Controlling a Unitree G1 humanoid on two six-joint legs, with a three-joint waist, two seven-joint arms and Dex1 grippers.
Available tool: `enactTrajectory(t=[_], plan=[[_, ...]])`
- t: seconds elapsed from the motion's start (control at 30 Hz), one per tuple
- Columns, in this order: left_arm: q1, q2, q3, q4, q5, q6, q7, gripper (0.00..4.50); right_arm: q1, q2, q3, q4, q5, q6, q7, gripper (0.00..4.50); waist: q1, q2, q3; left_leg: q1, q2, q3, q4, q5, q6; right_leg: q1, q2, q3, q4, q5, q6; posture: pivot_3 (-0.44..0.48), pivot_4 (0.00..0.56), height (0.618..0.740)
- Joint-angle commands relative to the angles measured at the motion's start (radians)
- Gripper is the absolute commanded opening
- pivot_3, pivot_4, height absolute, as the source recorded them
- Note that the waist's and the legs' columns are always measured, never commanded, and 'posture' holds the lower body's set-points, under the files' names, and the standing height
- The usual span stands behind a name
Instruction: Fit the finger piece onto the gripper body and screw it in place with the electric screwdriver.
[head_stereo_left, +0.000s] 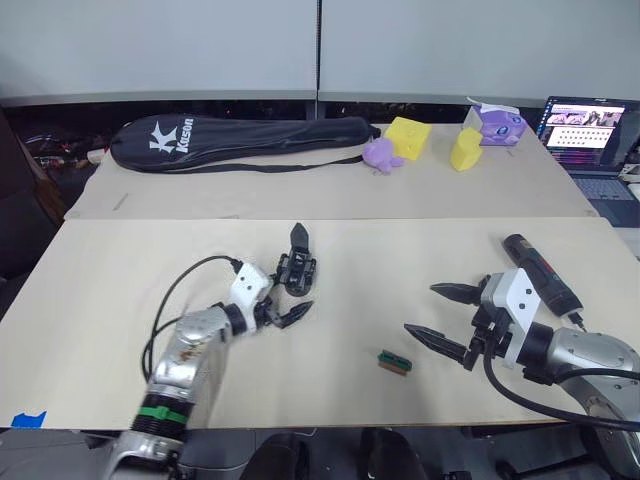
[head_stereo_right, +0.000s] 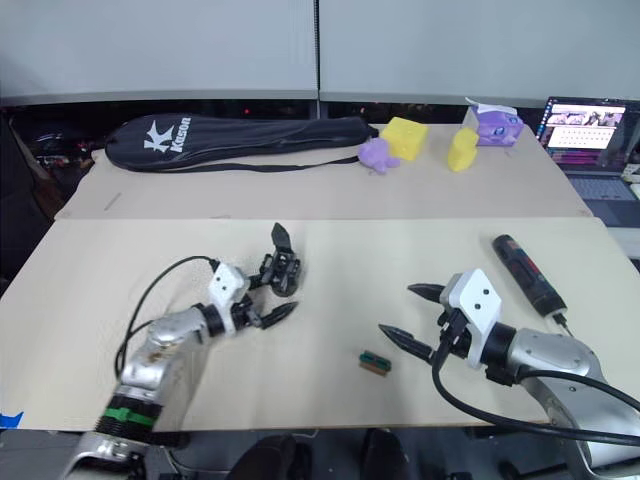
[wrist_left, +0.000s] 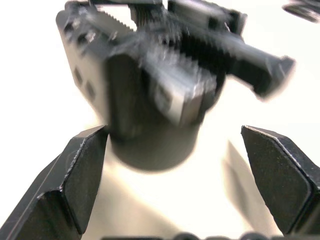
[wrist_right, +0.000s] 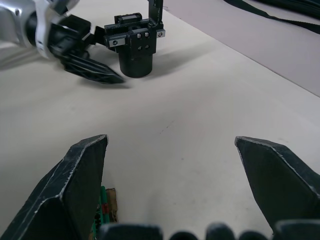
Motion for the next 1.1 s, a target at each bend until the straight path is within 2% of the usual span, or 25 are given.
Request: enactTrajectory(t=[0.03,0.2,0.43,0.53,0.63,0.7,0.87,1.1], plan=[[-0.092,0.016,-0.007,0.119,-0.005,-0.069,-0.12,4.45,-0.03,-0.001,-0.002,-0.005,-0.005,-0.027,0.005,4.5,0.005,0.0,0.0,0.0,0.0,0.0,0.0,0.0,0.0,0.001,0.0,0.0,0.0,0.0,0.0,0.0,0.15,0.723],[-0.199,0.005,-0.021,0.273,0.015,-0.146,-0.225,4.45,-0.04,-0.006,-0.007,-0.005,-0.003,-0.02,0.01,4.5,0.009,0.0,0.0,-0.001,-0.001,0.0,0.0,0.0,0.001,0.0,0.0,0.0,-0.001,0.0,0.0,0.0,0.15,0.723],[-0.293,-0.029,-0.013,0.435,0.027,-0.21,-0.278,4.45,-0.017,-0.004,-0.012,-0.03,-0.007,-0.017,0.001,4.5,0.012,0.0,0.0,-0.002,-0.001,0.0,0.001,0.0,0.001,0.0,0.0,0.0,-0.002,0.0,0.0,0.0,0.15,0.723],[-0.309,-0.038,-0.009,0.465,0.028,-0.228,-0.296,3.7,-0.007,-0.004,-0.021,-0.038,-0.002,-0.014,-0.004,4.5,0.012,0.0,0.0,-0.002,-0.001,0.0,0.001,0.0,0.001,0.0,-0.001,0.0,-0.001,0.0,0.0,0.0,0.15,0.723],[-0.328,-0.055,-0.005,0.493,0.035,-0.245,-0.29,2.31,0.011,-0.005,-0.033,-0.045,-0.001,-0.014,-0.005,4.5,0.014,0.0,0.0,-0.002,-0.001,0.0,0.001,0.0,0.001,0.0,-0.001,0.0,-0.001,0.0,0.0,0.0,0.15,0.723],[-0.335,-0.066,-0.004,0.504,0.039,-0.258,-0.293,2.3,0.02,-0.006,-0.036,-0.051,0.0,-0.014,-0.005,4.5,0.015,0.0,0.0,-0.002,-0.001,0.0,0.002,0.0,0.002,0.0,-0.001,0.0,-0.001,0.0,0.0,0.0,0.15,0.723],[-0.296,-0.098,-0.015,0.425,0.032,-0.256,-0.294,2.3,0.039,-0.006,-0.057,-0.068,0.006,-0.009,-0.011,4.5,0.017,0.0,0.0,-0.004,-0.001,0.0,0.004,-0.001,0.003,0.0,-0.001,-0.001,-0.001,0.0,0.001,0.0,0.15,0.723],[-0.22,-0.226,-0.048,0.16,0.057,-0.153,-0.1,2.3,0.143,0.011,-0.188,-0.153,0.061,0.016,-0.042,4.5,0.026,-0.001,0.0,-0.009,-0.001,-0.001,0.008,-0.002,0.005,-0.002,-0.002,-0.001,-0.002,0.001,0.002,0.0,0.15,0.723]])
